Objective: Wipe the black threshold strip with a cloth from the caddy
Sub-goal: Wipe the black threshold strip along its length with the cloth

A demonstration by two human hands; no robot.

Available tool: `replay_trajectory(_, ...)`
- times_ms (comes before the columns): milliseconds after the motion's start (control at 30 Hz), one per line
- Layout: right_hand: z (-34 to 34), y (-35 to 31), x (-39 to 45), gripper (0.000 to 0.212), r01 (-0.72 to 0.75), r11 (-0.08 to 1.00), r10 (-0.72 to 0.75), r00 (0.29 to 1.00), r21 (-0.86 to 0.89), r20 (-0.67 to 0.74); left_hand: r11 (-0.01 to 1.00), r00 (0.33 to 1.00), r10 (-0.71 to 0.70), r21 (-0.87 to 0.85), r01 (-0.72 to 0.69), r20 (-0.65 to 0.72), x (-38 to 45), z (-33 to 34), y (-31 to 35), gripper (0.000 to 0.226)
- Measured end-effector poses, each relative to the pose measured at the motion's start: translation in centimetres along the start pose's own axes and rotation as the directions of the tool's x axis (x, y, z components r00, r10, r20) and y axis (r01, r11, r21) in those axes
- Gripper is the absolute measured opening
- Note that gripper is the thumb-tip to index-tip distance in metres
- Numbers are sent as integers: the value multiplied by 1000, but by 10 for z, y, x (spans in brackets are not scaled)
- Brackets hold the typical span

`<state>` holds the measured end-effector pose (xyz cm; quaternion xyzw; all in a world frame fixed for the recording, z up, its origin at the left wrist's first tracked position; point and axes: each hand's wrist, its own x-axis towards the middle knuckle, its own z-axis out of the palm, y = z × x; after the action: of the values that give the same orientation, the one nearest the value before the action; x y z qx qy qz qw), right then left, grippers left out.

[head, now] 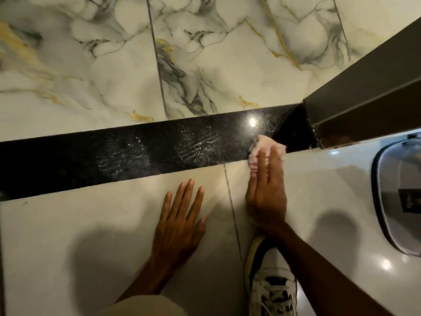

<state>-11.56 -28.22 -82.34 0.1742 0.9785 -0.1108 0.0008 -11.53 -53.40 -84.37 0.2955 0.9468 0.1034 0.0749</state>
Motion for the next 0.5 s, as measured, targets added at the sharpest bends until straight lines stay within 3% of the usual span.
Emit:
replay_trajectory(67, -3, -6, 28, 62, -183, 981, 189, 976, 59, -112, 1000, 1000, -19, 21, 19, 1, -11, 1, -10, 70)
replay_trajectory(133, 2, -26, 70, 64, -233, 963, 248, 962, 132, -110, 998, 999, -49, 30, 49, -14, -17, 5, -16, 70)
replay_trajectory(200, 12, -59, 103, 66, -119, 987, 127, 989, 111, -73, 997, 996, -76, 27, 77, -37, -17, 8, -16, 71)
replay_trajectory(267, 17, -90, 106, 68, 73, 974, -72, 997, 215, -14, 994, 994, -104, 7, 105, -39, -16, 9, -15, 73)
replay_trajectory(333, 20, -102, 78, 64, 339, 911, -350, 937, 235, 3, 992, 992, -123, -14, 123, -29, -17, 5, -17, 74)
replay_trajectory(367, 19, -98, 58, 62, 388, 889, -406, 914, 244, 22, 991, 991, -132, -19, 132, -23, -18, 2, -20, 73)
replay_trajectory(400, 16, -88, 40, 61, 375, 895, -397, 917, 243, 47, 989, 989, -145, -23, 144, -21, -21, -1, -23, 73)
replay_trajectory(500, 7, -60, 17, 62, 167, 973, -172, 985, 162, 20, 980, 980, -197, -19, 197, -25, -27, -8, -32, 72)
